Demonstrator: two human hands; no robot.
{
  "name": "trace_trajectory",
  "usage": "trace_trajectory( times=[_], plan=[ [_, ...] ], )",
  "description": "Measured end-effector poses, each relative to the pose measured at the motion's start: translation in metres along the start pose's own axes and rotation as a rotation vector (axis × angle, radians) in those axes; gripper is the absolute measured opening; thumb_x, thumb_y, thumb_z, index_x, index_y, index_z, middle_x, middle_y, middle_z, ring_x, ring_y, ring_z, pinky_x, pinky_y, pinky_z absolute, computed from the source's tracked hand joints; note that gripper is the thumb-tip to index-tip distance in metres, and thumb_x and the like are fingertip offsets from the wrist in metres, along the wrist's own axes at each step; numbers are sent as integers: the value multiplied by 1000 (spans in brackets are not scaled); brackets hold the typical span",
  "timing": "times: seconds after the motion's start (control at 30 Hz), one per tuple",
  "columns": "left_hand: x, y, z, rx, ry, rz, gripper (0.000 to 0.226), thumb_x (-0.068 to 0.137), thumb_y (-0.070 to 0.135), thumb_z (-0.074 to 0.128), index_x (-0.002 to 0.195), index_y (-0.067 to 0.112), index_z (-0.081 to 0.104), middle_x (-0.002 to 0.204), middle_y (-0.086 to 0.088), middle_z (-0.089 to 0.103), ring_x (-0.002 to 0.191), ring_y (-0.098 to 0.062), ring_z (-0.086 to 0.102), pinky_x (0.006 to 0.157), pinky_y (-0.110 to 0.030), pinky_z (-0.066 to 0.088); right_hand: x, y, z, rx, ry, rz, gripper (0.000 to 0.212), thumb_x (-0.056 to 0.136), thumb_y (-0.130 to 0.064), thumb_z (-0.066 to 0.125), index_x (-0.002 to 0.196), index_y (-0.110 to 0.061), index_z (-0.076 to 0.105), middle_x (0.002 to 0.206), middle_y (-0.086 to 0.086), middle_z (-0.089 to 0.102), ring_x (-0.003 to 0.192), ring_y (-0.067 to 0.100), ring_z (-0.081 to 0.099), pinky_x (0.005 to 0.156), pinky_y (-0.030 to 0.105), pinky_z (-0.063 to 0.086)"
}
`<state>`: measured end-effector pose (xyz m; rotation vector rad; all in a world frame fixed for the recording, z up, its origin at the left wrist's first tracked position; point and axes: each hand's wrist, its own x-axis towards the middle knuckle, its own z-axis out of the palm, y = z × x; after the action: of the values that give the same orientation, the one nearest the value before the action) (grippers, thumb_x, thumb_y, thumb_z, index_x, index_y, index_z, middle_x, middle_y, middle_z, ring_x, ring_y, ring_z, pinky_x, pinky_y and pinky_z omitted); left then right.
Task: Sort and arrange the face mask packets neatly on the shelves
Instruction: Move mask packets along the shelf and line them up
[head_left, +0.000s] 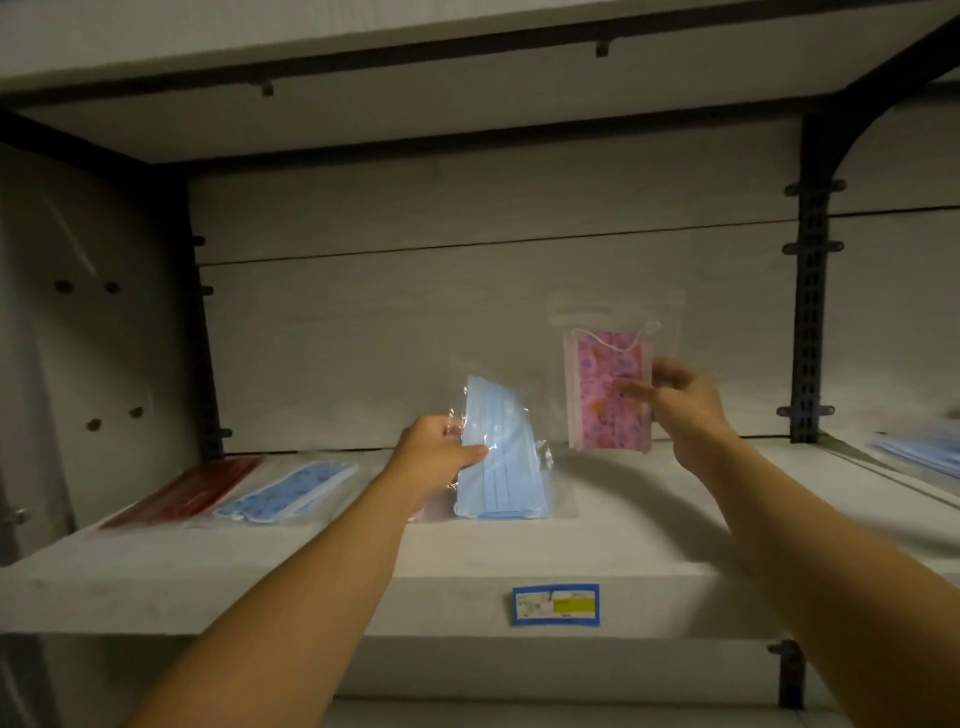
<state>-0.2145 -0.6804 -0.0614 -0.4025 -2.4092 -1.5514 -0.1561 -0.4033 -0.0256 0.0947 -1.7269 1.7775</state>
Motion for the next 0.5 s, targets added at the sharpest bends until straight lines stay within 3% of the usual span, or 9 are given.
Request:
trace_trajectory(
  times=[0.1, 0.17, 0.27, 0.37, 0.5],
  plan=[
    [-3, 0, 4, 207, 19, 12, 27, 77, 22, 81, 73, 9, 57, 71, -5, 50, 64, -22, 50, 62, -28, 41, -4, 0, 0, 1, -10, 3, 19, 80, 2, 79, 86, -15, 72, 86, 4, 72, 72, 14, 69, 54, 20, 52],
    [-7, 3, 7, 290, 6, 24, 25, 81, 25, 81, 82, 8, 62, 80, -8, 60, 73, -25, 61, 63, -28, 45, -6, 1, -2, -5, -27, 9, 18, 80, 1, 79, 91, -11, 73, 87, 5, 73, 73, 15, 69, 51, 17, 51],
    [-13, 7, 8, 464, -6, 57, 30, 81, 35, 82, 93, 13, 66, 91, -4, 64, 79, -19, 60, 61, -26, 45, -9, 3, -3, -7, -44, 15, 24, 81, 1, 79, 103, -6, 73, 90, 6, 72, 72, 13, 68, 48, 14, 48],
    [-10, 3, 8, 570, 5, 45, 49, 75, 48, 84, 109, 18, 66, 107, -3, 66, 94, -22, 62, 80, -32, 55, -9, 4, -1, -13, -59, 21, 27, 81, -2, 79, 107, -6, 73, 96, 8, 74, 78, 16, 71, 49, 17, 50],
    [-6, -4, 9, 687, 4, 26, 90, 71, 63, 80, 141, 16, 46, 137, -8, 53, 130, -28, 43, 100, -40, 46, -6, 8, -4, -3, -67, 34, 28, 81, -8, 81, 108, -12, 74, 104, 7, 76, 95, 25, 74, 65, 31, 57]
  ],
)
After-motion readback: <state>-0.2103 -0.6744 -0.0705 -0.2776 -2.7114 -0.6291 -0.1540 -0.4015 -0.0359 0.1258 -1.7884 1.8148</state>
